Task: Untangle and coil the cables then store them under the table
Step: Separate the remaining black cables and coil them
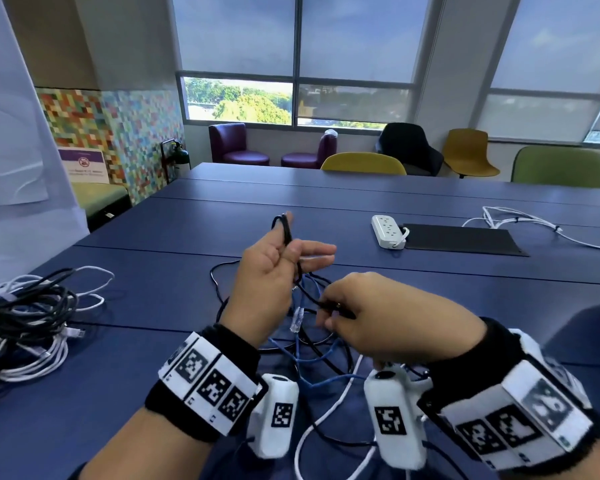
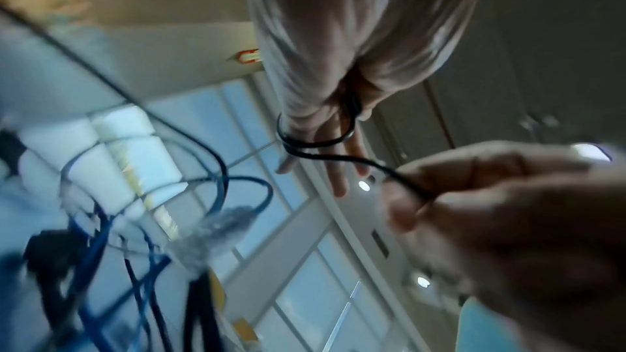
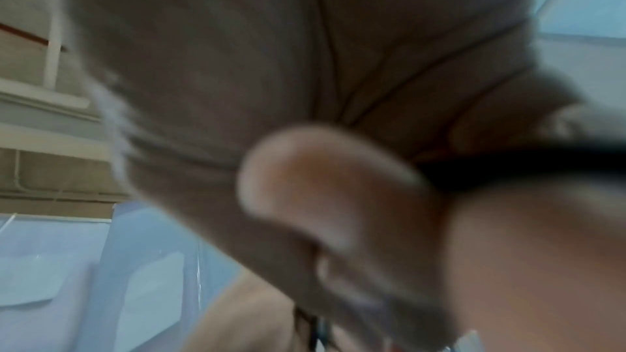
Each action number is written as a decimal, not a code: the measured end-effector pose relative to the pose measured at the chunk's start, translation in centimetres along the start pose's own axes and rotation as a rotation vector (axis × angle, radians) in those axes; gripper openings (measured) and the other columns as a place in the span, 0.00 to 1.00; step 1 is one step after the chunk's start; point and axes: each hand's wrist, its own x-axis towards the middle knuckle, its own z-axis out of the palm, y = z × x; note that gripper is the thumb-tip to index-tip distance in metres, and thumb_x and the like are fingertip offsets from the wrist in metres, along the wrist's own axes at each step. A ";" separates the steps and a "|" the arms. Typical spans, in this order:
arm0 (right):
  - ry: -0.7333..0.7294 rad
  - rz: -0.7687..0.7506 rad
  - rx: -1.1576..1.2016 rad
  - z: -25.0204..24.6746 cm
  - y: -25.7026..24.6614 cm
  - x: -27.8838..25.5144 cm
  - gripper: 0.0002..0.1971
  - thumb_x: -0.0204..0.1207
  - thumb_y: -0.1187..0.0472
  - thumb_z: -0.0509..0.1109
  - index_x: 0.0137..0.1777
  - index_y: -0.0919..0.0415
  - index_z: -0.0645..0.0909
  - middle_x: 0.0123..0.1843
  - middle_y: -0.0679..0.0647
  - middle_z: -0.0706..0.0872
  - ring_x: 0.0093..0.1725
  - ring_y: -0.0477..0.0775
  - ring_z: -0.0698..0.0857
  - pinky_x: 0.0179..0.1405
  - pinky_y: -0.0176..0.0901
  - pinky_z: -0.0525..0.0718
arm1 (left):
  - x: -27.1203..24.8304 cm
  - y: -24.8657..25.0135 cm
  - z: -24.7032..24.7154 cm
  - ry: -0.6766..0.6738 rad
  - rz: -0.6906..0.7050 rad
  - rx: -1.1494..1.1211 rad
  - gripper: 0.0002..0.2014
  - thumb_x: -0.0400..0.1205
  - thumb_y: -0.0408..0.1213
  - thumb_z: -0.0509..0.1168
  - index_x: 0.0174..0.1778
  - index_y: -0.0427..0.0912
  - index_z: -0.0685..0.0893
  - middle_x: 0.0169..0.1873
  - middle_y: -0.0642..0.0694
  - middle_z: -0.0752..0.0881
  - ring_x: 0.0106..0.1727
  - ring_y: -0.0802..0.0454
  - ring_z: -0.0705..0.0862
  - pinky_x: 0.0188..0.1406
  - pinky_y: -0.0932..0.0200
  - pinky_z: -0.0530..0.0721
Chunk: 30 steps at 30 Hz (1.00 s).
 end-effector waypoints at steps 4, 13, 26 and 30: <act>0.142 0.018 0.082 -2.6 0.8 -1.7 0.09 0.80 0.56 0.70 0.44 0.56 0.89 0.27 0.49 0.83 0.24 0.43 0.77 0.24 0.32 0.74 | -0.5 -0.1 0.0 -0.133 -0.002 0.272 0.26 0.89 0.27 0.52 0.84 0.44 0.59 0.43 0.41 0.91 0.35 0.49 0.91 0.44 0.66 0.85; 0.776 -0.102 0.429 -1.7 5.2 -0.9 0.06 0.74 0.54 0.77 0.37 0.52 0.89 0.29 0.63 0.84 0.29 0.64 0.78 0.27 0.49 0.75 | -1.8 1.9 0.9 -0.500 -0.168 0.074 0.18 0.86 0.39 0.55 0.69 0.40 0.81 0.18 0.46 0.78 0.17 0.54 0.69 0.53 0.39 0.86; 0.449 -0.051 0.339 1.0 4.3 2.7 0.13 0.84 0.64 0.65 0.51 0.46 0.89 0.36 0.49 0.89 0.29 0.50 0.80 0.31 0.42 0.79 | -1.0 3.2 -0.2 -0.254 -0.158 -0.661 0.19 0.89 0.37 0.53 0.67 0.23 0.72 0.20 0.52 0.70 0.19 0.61 0.64 0.70 0.32 0.71; 0.202 0.002 0.229 1.3 2.8 2.2 0.11 0.83 0.60 0.65 0.46 0.52 0.88 0.29 0.46 0.82 0.24 0.44 0.73 0.28 0.34 0.73 | -0.2 3.5 -0.7 -0.014 -0.086 -0.574 0.17 0.86 0.35 0.56 0.67 0.28 0.72 0.25 0.49 0.76 0.19 0.58 0.72 0.64 0.30 0.80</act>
